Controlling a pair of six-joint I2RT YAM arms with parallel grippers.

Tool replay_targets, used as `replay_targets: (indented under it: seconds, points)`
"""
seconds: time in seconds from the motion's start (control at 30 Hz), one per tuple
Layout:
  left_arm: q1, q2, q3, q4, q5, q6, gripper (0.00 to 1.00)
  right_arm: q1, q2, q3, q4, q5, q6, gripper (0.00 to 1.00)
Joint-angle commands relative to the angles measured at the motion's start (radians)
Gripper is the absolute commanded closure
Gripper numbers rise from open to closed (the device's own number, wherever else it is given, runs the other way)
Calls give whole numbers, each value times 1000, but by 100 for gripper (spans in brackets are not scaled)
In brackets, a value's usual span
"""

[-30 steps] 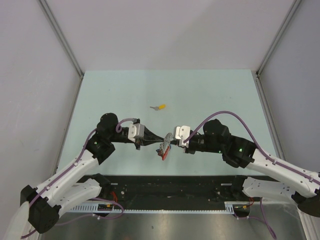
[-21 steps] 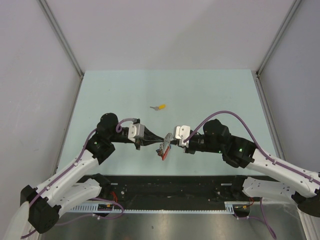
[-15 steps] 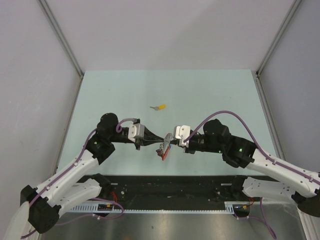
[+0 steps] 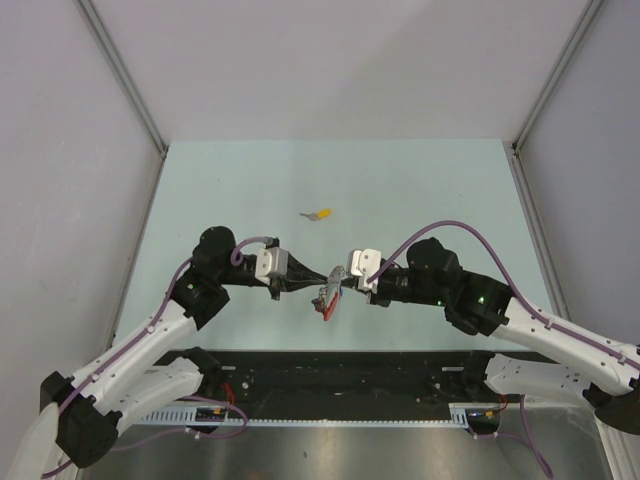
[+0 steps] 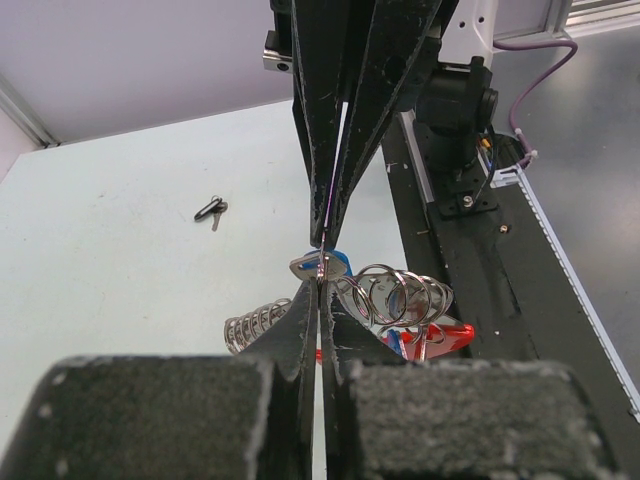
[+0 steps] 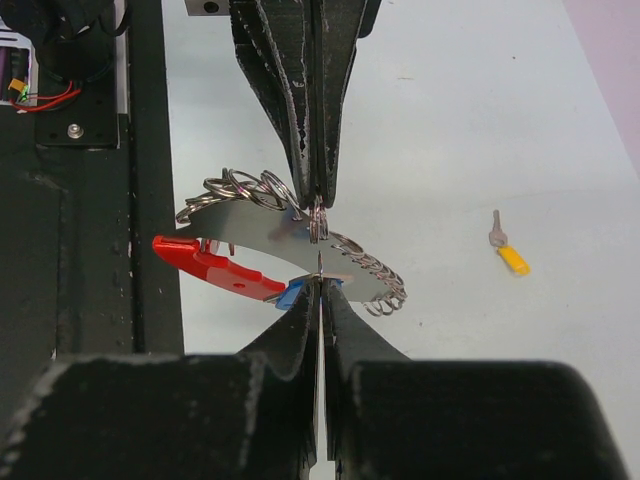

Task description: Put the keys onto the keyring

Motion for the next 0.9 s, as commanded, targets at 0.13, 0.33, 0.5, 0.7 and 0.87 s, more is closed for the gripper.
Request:
replay_targets:
  seconds: [0.13,0.33,0.5,0.7,0.87]
  points:
    - [2,-23,4,78,11,-22,100,-3,-4,17,31,-12,4,100]
    - [3,-22,4,81,17,-23,100,-3,-6,10,57,-18,6,100]
    - [3,-22,3,84,17,-27,100,-1,-5,4,80,-32,9,100]
    - [3,-22,1,95,20,-36,100,-1,0,4,80,-29,9,100]
    - [3,-25,-5,109,17,-45,100,-1,-4,2,83,-37,12,100]
